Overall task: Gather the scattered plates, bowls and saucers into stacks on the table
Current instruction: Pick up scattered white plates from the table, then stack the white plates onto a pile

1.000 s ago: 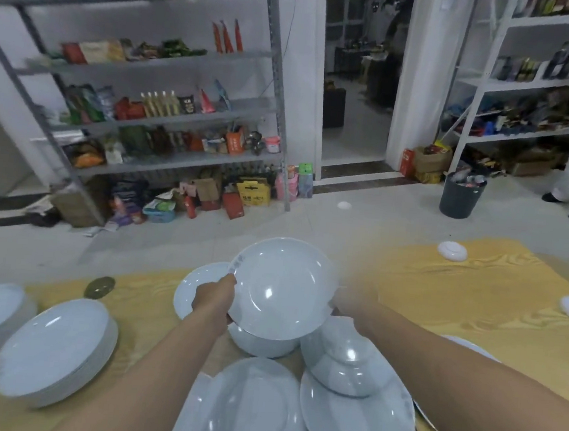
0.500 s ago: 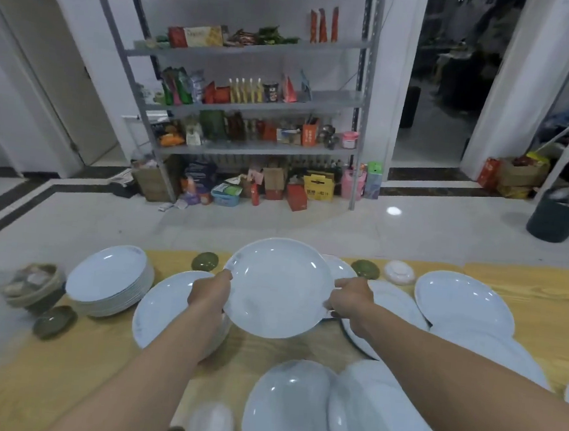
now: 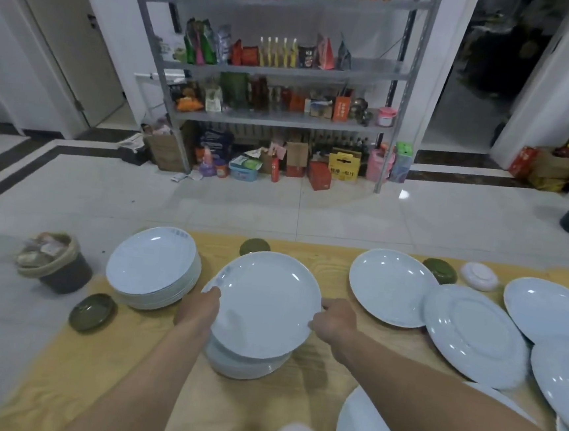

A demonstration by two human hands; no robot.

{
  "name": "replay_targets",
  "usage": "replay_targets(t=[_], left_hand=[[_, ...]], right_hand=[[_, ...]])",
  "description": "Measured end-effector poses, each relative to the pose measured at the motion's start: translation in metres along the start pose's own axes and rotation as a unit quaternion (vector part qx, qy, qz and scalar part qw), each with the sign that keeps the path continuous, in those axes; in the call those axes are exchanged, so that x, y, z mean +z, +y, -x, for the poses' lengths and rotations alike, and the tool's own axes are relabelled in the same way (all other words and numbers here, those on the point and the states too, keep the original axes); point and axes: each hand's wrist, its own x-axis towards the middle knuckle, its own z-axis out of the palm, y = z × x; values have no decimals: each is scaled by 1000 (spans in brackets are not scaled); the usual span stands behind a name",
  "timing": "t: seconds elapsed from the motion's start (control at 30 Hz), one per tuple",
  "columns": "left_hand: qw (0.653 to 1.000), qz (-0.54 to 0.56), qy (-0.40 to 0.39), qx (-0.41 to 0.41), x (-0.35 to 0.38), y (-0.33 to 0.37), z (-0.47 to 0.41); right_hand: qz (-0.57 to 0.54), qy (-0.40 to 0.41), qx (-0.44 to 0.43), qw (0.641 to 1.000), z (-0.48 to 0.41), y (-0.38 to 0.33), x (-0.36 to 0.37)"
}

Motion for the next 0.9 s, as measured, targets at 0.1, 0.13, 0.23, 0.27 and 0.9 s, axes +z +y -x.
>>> replay_targets(t=[0.1,0.13,0.23,0.27,0.9], left_hand=[[999,-32,-7,6,-1,-15,-18],[999,-40,-9,8,1,-20,-24],[995,-91,12,33,4,-28,-30],[991,-125,25,44,5,-30,-32],[919,-333,60,201,15,-22,6]], right_hand=[[16,-3,13,1000,-3,4,19],[20,-2,13,1000,-5,6,23],[26,-5,1,1000,-7,9,32],[29,-8,-2,1000,-8,10,34],[415,-32,-158,895,6,10,-5]])
